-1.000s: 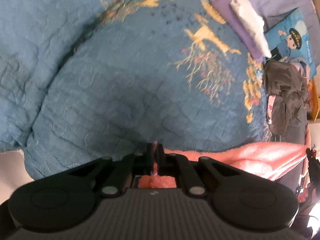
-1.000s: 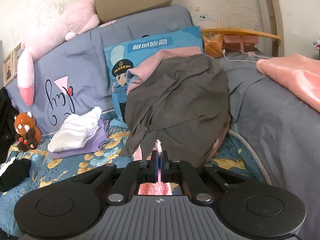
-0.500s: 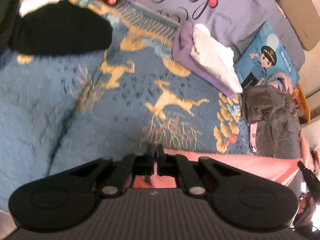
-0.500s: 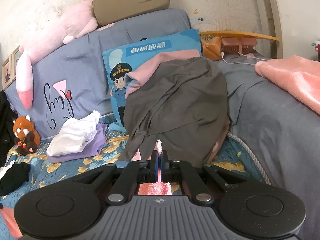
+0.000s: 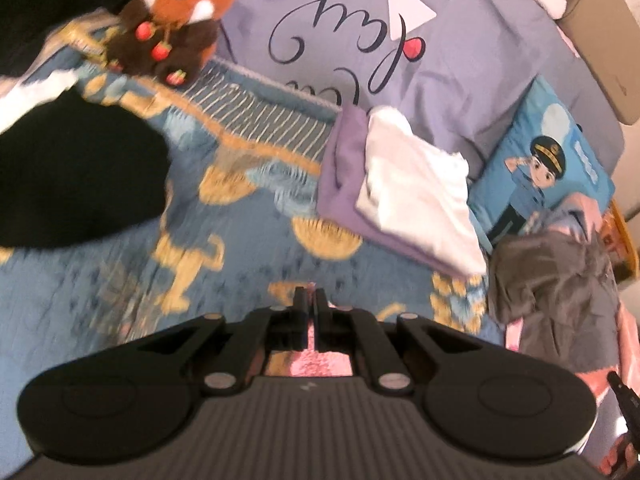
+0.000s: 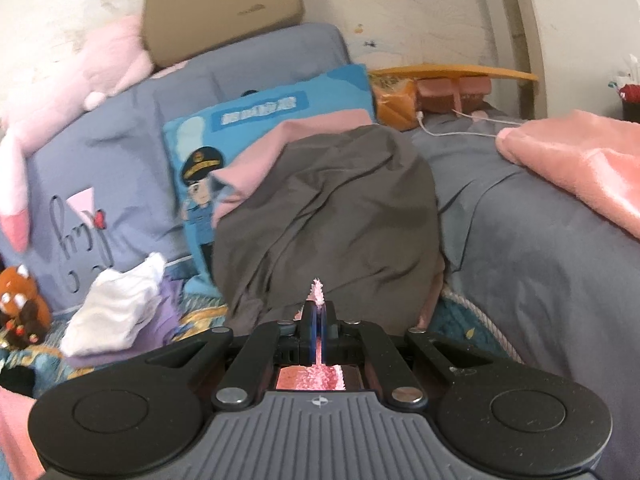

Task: Fold clothes

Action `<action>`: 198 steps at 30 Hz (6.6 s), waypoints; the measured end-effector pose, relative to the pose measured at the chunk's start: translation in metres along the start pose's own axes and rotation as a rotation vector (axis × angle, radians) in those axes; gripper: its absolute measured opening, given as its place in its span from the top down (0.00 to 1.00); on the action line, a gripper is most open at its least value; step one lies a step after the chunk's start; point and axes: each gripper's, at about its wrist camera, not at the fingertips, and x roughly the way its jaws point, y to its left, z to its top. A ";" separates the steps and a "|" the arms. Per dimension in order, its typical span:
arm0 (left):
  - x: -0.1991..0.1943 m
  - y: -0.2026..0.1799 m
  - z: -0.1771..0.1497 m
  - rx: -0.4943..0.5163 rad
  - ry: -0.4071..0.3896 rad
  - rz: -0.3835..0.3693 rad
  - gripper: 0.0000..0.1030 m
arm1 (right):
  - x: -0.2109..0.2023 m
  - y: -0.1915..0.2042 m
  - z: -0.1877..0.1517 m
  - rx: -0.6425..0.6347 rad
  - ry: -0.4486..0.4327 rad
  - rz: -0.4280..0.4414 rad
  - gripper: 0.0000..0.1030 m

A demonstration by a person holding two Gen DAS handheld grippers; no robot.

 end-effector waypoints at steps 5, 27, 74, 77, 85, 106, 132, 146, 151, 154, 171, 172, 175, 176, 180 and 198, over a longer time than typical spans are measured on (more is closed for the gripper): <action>0.040 -0.026 0.033 0.022 -0.014 0.046 0.98 | 0.034 -0.003 0.008 0.010 0.020 -0.045 0.98; 0.065 -0.040 -0.029 0.236 0.038 0.131 0.70 | 0.053 -0.052 -0.005 0.104 0.031 -0.225 0.65; -0.011 -0.224 -0.178 0.463 0.148 -0.124 0.26 | -0.108 -0.111 -0.209 0.729 0.242 -0.123 0.98; 0.020 -0.296 -0.195 0.536 0.199 -0.174 0.25 | -0.107 -0.113 -0.214 0.743 0.239 -0.114 0.98; 0.111 -0.496 -0.270 0.850 0.011 0.173 0.21 | -0.107 -0.115 -0.220 0.750 0.220 -0.095 0.98; 0.194 -0.579 -0.350 1.066 -0.260 0.527 0.58 | -0.103 -0.118 -0.218 0.745 0.238 -0.079 1.00; 0.214 -0.589 -0.343 0.964 -0.117 0.364 0.85 | -0.102 -0.117 -0.211 0.729 0.269 -0.102 1.00; 0.168 -0.574 -0.321 0.942 -0.179 0.260 0.93 | -0.112 -0.105 -0.203 0.657 0.243 -0.125 0.99; 0.143 -0.560 -0.297 0.884 -0.165 0.194 0.93 | -0.129 -0.087 -0.190 0.569 0.184 -0.115 0.99; 0.128 -0.550 -0.280 0.857 -0.157 0.165 0.93 | -0.138 -0.076 -0.181 0.531 0.154 -0.100 0.99; 0.071 -0.409 -0.134 0.610 -0.041 -0.013 0.93 | -0.159 0.067 -0.135 0.071 0.093 0.298 0.99; 0.069 -0.393 -0.122 0.594 -0.030 -0.035 0.93 | -0.157 0.082 -0.135 0.023 0.100 0.337 0.99; 0.066 -0.350 -0.086 0.556 0.001 -0.085 0.93 | -0.150 0.126 -0.133 -0.106 0.124 0.438 0.99; 0.065 -0.336 -0.075 0.545 0.009 -0.099 0.93 | -0.146 0.139 -0.134 -0.134 0.138 0.465 0.99; 0.061 -0.276 -0.034 0.534 -0.002 -0.071 0.93 | -0.126 0.188 -0.137 -0.202 0.206 0.573 0.99; 0.095 -0.079 -0.037 0.541 0.151 -0.041 0.87 | -0.067 0.292 -0.206 -0.402 0.509 0.617 0.99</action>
